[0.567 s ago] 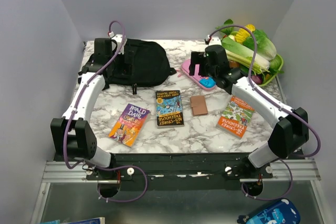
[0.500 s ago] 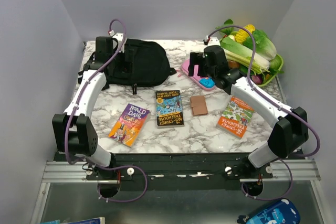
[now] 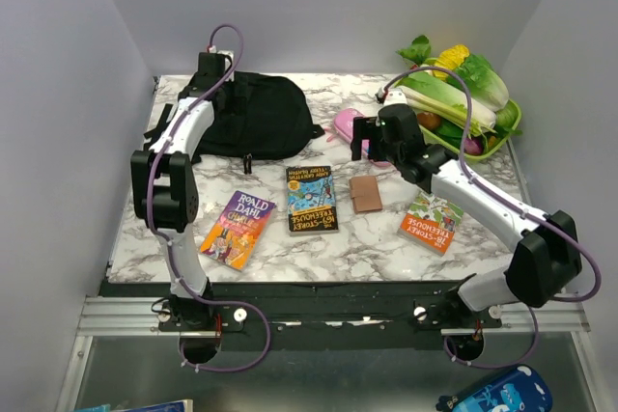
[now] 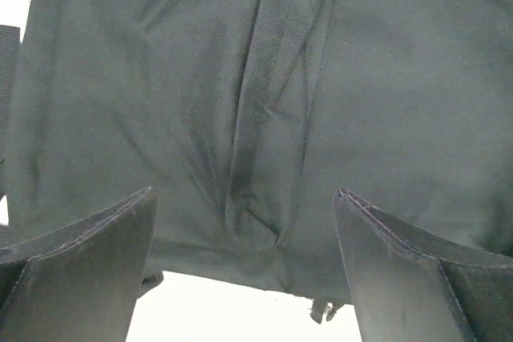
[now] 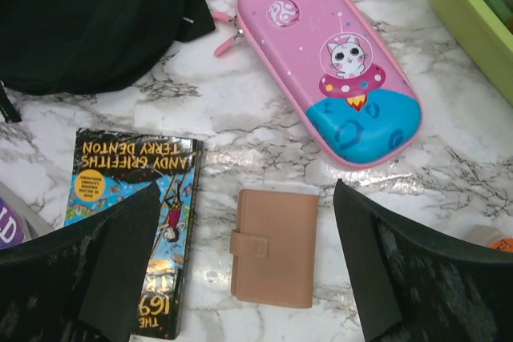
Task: Pack the student bag
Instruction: Move the student bag to the center of the board, then pick up the student bag at the center of the board, then place the student bag at the center of the board, then unzip the student bag at the center of the board.
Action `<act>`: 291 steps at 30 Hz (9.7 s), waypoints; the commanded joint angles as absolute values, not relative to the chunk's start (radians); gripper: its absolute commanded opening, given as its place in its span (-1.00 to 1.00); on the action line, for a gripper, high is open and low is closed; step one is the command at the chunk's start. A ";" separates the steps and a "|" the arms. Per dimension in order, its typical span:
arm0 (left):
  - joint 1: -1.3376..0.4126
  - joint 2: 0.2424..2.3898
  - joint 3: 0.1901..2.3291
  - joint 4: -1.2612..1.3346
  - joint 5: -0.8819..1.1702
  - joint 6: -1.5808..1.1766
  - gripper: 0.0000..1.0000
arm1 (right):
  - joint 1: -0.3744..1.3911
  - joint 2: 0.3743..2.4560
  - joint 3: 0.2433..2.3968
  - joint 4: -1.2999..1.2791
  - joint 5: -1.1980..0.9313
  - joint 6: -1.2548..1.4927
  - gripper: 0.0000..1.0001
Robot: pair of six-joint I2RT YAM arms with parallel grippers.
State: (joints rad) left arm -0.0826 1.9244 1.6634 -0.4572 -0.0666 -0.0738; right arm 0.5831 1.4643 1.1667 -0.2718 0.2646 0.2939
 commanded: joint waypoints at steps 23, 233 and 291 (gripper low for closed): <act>-0.196 2.059 1.631 -0.497 -0.246 -0.167 0.79 | 0.595 1.151 0.904 -0.133 0.229 0.278 0.82; -0.356 1.621 1.273 -0.561 0.554 -0.124 -1.00 | 0.764 1.531 0.870 0.279 -0.038 0.158 0.75; -0.236 1.315 1.057 -1.161 0.256 0.434 -1.00 | 0.767 1.799 1.045 0.150 0.314 0.236 -0.99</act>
State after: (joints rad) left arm -0.2470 1.3518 1.0828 -0.9802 0.3660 0.3065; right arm 0.7769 1.7718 1.0042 0.2104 0.2222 0.2417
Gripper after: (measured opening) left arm 0.007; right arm 0.011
